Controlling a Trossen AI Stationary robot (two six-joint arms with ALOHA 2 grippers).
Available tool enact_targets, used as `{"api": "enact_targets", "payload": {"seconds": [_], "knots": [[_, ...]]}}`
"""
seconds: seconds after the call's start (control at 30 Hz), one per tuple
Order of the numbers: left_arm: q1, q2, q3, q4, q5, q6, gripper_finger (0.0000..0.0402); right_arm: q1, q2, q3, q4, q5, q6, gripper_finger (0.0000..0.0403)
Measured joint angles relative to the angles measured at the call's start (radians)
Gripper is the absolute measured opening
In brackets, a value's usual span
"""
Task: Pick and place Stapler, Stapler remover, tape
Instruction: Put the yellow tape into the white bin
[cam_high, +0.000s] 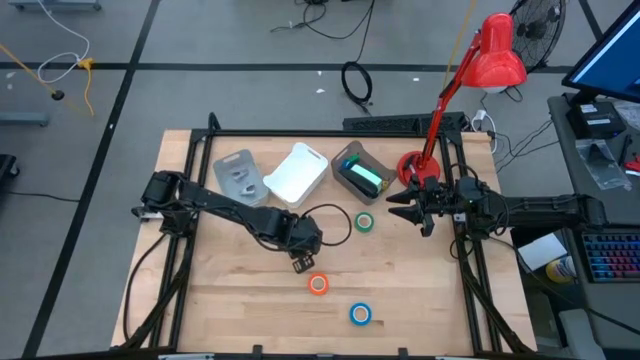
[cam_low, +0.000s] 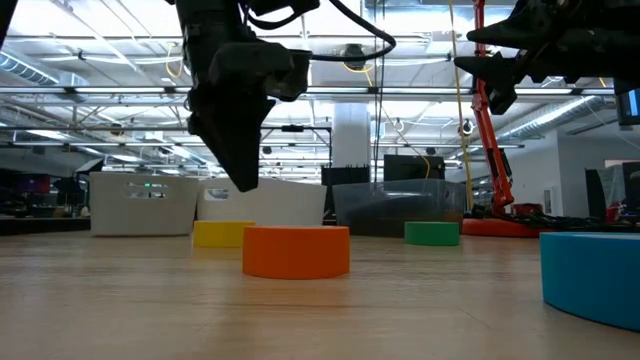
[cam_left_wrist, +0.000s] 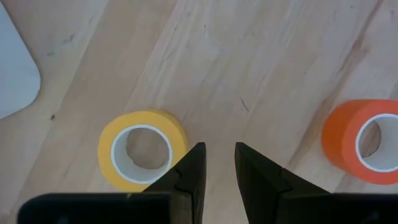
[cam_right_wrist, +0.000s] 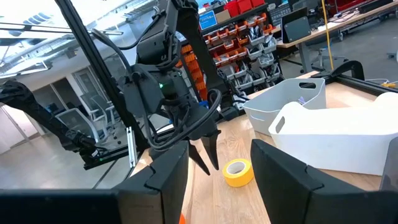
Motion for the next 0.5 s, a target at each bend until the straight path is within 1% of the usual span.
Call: {"api": "enact_targets", "payload": {"seconds": [0.3, 0.4, 0.5], "knots": [[0.0, 0.0, 0.0, 0.025, 0.001, -0.001, 0.0091, 0.0, 0.0, 0.0, 0.0, 0.0, 0.0, 0.0167], [0.0, 0.0, 0.0, 0.025, 0.017, 0.007, 0.0117, 0.0, 0.0, 0.0, 0.0, 0.0, 0.0, 0.0167], [0.0, 0.0, 0.0, 0.02, 0.017, 0.005, 0.0164, 0.0, 0.0, 0.0, 0.0, 0.0, 0.0, 0.0167]]}}
